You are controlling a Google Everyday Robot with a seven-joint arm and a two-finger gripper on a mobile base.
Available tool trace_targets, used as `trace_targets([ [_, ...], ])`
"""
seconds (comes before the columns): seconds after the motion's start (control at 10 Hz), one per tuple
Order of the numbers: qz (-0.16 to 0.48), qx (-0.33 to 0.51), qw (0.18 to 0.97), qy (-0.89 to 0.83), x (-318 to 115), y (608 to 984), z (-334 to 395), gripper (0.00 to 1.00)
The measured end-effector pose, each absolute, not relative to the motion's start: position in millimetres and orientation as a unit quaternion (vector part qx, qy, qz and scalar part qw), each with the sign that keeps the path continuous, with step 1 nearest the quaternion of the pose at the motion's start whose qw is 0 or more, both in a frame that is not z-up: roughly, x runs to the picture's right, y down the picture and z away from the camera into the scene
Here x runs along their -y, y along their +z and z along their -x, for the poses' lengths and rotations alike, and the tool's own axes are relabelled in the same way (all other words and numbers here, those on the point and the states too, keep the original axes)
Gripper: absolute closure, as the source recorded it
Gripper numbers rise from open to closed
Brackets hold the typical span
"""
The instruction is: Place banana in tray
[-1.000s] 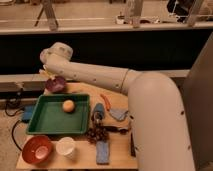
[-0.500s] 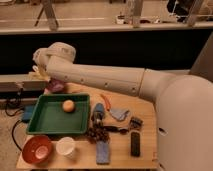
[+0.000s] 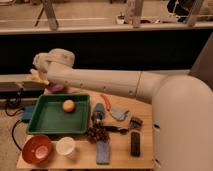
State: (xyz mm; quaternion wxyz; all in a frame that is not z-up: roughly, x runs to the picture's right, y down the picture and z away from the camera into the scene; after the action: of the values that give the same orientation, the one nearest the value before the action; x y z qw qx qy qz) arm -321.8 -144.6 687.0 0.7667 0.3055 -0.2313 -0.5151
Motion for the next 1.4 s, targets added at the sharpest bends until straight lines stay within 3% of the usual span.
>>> trace_targets([
  [1.4, -0.309, 0.259, 0.759, -0.511, 90, 715, 338, 1.0],
])
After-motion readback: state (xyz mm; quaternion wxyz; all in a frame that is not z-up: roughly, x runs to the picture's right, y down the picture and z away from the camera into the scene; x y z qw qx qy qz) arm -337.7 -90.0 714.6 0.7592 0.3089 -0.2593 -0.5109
